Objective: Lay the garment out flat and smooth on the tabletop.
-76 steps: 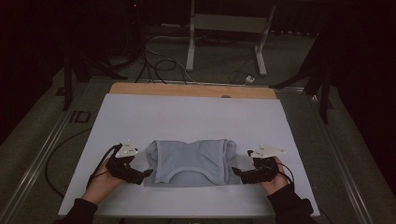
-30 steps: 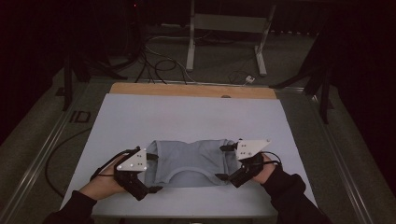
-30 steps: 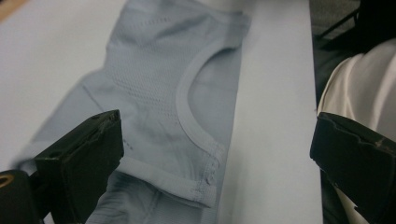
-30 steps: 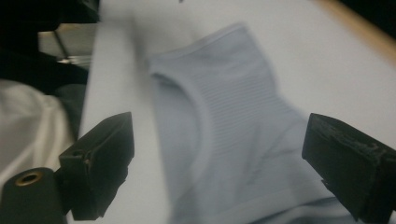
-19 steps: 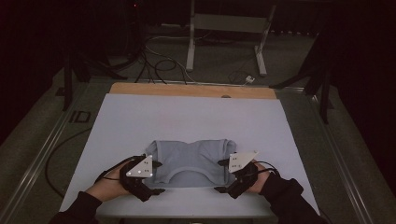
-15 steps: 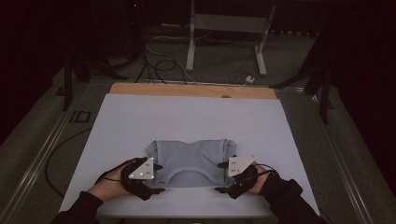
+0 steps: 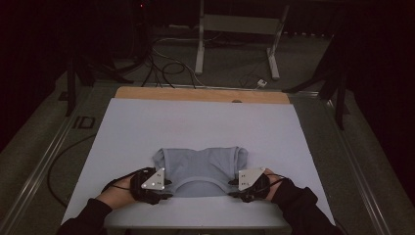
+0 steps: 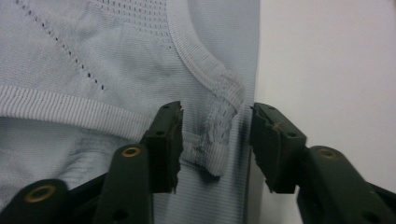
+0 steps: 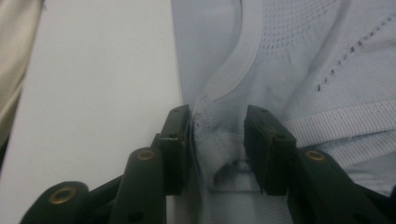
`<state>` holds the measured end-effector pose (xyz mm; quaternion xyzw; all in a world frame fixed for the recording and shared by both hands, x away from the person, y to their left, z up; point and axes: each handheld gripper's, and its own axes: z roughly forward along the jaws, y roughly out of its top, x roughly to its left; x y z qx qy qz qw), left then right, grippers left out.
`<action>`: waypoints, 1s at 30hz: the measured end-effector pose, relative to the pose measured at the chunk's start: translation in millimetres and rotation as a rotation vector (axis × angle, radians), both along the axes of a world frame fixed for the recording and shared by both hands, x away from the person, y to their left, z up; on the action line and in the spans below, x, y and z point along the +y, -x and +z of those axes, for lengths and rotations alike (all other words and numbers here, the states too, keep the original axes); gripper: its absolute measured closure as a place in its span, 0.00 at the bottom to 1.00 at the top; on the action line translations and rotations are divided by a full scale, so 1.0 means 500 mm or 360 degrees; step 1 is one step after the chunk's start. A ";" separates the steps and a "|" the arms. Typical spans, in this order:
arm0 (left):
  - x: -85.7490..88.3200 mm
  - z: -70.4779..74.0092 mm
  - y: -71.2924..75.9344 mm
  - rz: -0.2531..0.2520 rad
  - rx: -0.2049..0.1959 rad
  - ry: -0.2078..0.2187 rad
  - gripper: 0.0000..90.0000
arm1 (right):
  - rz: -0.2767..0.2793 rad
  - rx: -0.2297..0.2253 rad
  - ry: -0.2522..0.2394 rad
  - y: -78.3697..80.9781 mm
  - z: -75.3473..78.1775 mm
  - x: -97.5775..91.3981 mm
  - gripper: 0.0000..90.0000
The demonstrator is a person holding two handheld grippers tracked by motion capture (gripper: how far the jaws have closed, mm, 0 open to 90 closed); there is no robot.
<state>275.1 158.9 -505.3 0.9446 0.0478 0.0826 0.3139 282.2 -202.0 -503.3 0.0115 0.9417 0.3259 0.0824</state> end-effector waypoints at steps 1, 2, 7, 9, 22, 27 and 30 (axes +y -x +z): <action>0.001 0.001 -0.002 0.0003 0.0002 0.0002 0.64 | 0.0023 -0.0002 0.0012 -0.002 -0.002 -0.001 0.69; 0.001 0.001 -0.002 0.0003 0.0002 0.0002 0.67 | 0.0023 -0.0002 0.0012 -0.002 -0.002 -0.001 0.69; 0.004 -0.002 -0.010 0.0010 -0.0001 0.0022 0.75 | 0.0008 0.0018 0.0029 -0.008 0.003 0.003 0.90; 0.004 -0.002 -0.010 0.0010 -0.0001 0.0022 0.77 | 0.0010 0.0030 0.0019 -0.009 0.003 0.004 0.90; 0.017 0.043 -0.023 0.0074 -0.0032 0.0139 0.94 | -0.0026 0.0055 -0.0101 -0.023 0.050 -0.005 0.94; 0.018 0.085 -0.037 0.0103 -0.0076 0.0177 0.94 | -0.0036 0.0009 -0.0147 -0.037 0.081 -0.001 0.94; 0.017 0.106 -0.048 0.0116 -0.0101 0.0183 0.94 | -0.0042 -0.0018 -0.0174 -0.047 0.095 0.001 0.94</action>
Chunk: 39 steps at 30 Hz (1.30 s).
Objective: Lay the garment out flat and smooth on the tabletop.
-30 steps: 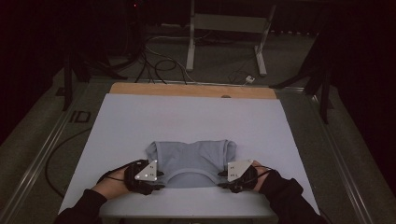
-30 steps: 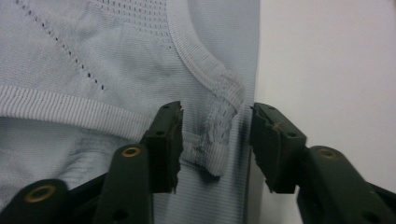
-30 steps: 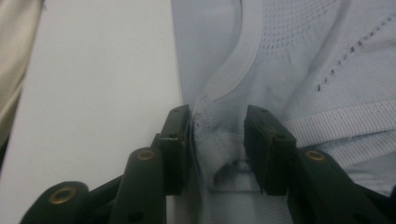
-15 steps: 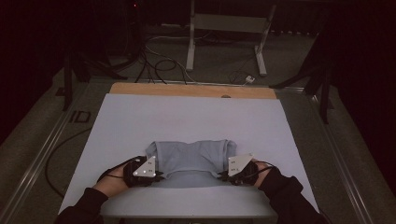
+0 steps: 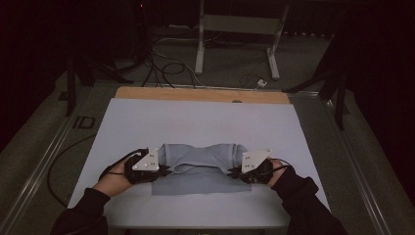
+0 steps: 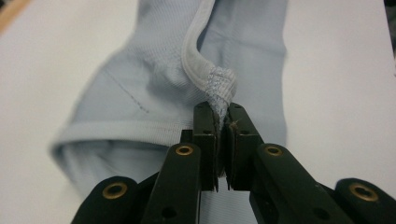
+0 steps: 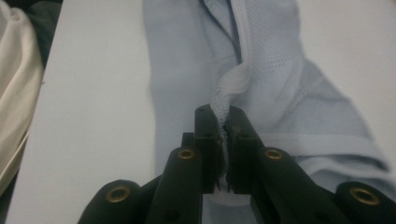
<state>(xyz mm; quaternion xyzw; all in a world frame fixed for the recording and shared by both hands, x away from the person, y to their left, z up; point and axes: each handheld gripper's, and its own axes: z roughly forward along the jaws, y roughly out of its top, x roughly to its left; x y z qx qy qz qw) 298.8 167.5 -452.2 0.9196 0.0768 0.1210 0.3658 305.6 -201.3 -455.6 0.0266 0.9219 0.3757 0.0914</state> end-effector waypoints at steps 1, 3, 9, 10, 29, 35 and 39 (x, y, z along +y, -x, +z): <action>-0.001 0.007 -0.004 0.0007 -0.0007 0.0002 0.94 | -0.0005 -0.0002 0.0003 -0.002 0.005 0.000 0.94; 0.000 0.019 -0.014 0.0024 -0.0017 0.0006 0.94 | -0.0010 -0.0033 -0.0004 -0.010 0.016 0.001 0.94; 0.000 0.038 -0.034 0.0055 -0.0035 0.0004 0.94 | -0.0048 -0.0087 -0.0032 -0.036 0.045 -0.003 0.94; -0.001 0.054 -0.048 0.0070 -0.0044 0.0008 0.94 | -0.0072 -0.0101 -0.0044 -0.049 0.057 -0.005 0.94; 0.008 0.140 -0.189 0.0233 -0.0079 0.0058 0.93 | -0.0308 -0.0177 -0.0162 -0.198 0.138 0.007 0.94; 0.013 0.144 -0.254 0.0340 -0.0074 0.0151 0.93 | -0.0401 -0.0142 -0.0148 -0.255 0.151 0.007 0.94; 0.008 0.131 -0.303 0.0422 -0.0032 0.0239 0.93 | -0.0464 -0.0094 -0.0116 -0.293 0.149 0.011 0.94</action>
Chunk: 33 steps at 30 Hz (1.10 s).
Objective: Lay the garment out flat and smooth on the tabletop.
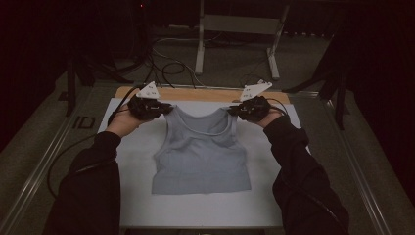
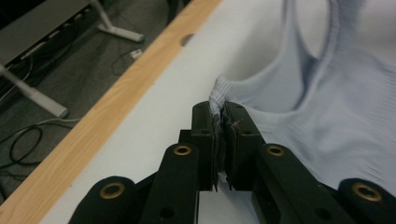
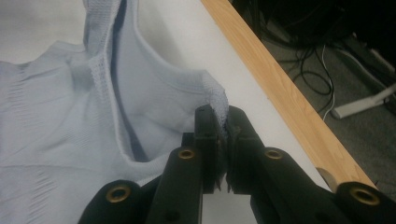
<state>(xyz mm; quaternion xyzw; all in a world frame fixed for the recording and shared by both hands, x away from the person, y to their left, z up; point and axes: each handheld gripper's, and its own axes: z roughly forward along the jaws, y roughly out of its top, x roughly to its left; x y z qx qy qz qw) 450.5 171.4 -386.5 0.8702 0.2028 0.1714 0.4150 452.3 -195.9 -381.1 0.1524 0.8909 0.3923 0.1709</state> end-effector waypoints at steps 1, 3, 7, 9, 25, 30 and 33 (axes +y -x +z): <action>-0.001 -0.003 -0.012 0.0034 0.0005 0.0035 0.92 | -0.0025 0.0015 0.0012 -0.010 -0.001 0.002 0.94; -0.004 -0.009 -0.033 0.0095 0.0006 0.0086 0.91 | -0.0066 0.0035 -0.0001 -0.029 -0.004 0.005 0.94; -0.002 -0.015 -0.070 0.0316 0.0069 0.0117 0.45 | -0.0218 0.0040 -0.0076 -0.068 -0.013 0.009 0.58; -0.001 -0.012 -0.067 0.0320 0.0070 0.0147 0.31 | -0.0292 0.0062 -0.0137 -0.079 -0.012 0.008 0.42; -0.036 -0.031 0.019 0.0165 0.0131 0.0263 0.15 | -0.0262 0.0120 -0.0318 -0.041 -0.026 0.018 0.15; -0.042 -0.039 0.036 0.0148 0.0137 0.0284 0.15 | -0.0243 0.0112 -0.0331 -0.026 -0.036 0.025 0.15; -0.053 -0.052 0.058 0.0094 0.0103 0.0280 0.18 | -0.0250 0.0133 -0.0350 -0.015 -0.053 0.030 0.14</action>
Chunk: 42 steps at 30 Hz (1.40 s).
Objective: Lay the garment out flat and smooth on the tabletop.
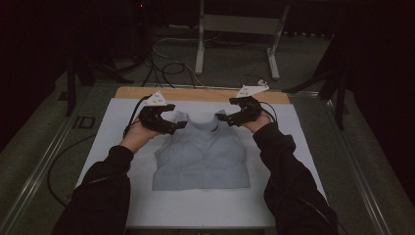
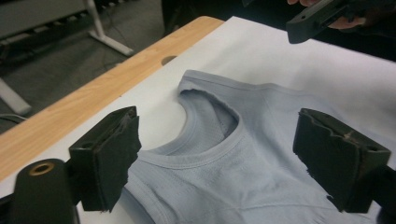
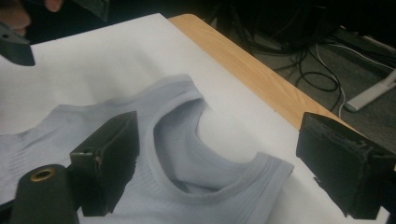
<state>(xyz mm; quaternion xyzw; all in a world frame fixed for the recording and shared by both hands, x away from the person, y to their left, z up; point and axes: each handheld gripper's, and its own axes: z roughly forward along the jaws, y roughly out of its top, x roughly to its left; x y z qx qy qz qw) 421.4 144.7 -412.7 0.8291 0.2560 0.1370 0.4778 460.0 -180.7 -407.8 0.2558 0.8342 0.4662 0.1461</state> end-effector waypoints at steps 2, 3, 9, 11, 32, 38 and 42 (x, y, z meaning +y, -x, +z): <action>-0.005 -0.007 0.007 -0.0013 -0.0005 -0.0016 0.24 | 0.0012 0.0031 -0.0048 0.002 -0.009 -0.001 0.13; -0.008 -0.011 0.010 -0.0029 0.0003 -0.0015 0.26 | 0.0006 0.0034 -0.0052 0.005 -0.015 -0.001 0.14; -0.030 -0.053 0.017 -0.0060 0.0052 -0.0077 0.58 | -0.0003 0.0033 -0.0021 0.026 -0.062 -0.005 0.49; -0.037 -0.072 0.015 -0.0059 0.0075 -0.0107 0.67 | -0.0006 0.0049 0.0021 0.029 -0.080 -0.006 0.64; -0.043 -0.197 -0.028 0.0093 0.0304 -0.0404 0.99 | -0.0028 0.0226 0.0402 0.017 -0.214 0.033 1.00; -0.042 -0.207 -0.027 0.0104 0.0305 -0.0419 0.99 | -0.0012 0.0253 0.0371 0.020 -0.225 0.033 1.00; -0.043 -0.209 -0.024 0.0116 0.0288 -0.0416 0.99 | -0.0014 0.0257 0.0363 0.019 -0.226 0.032 1.00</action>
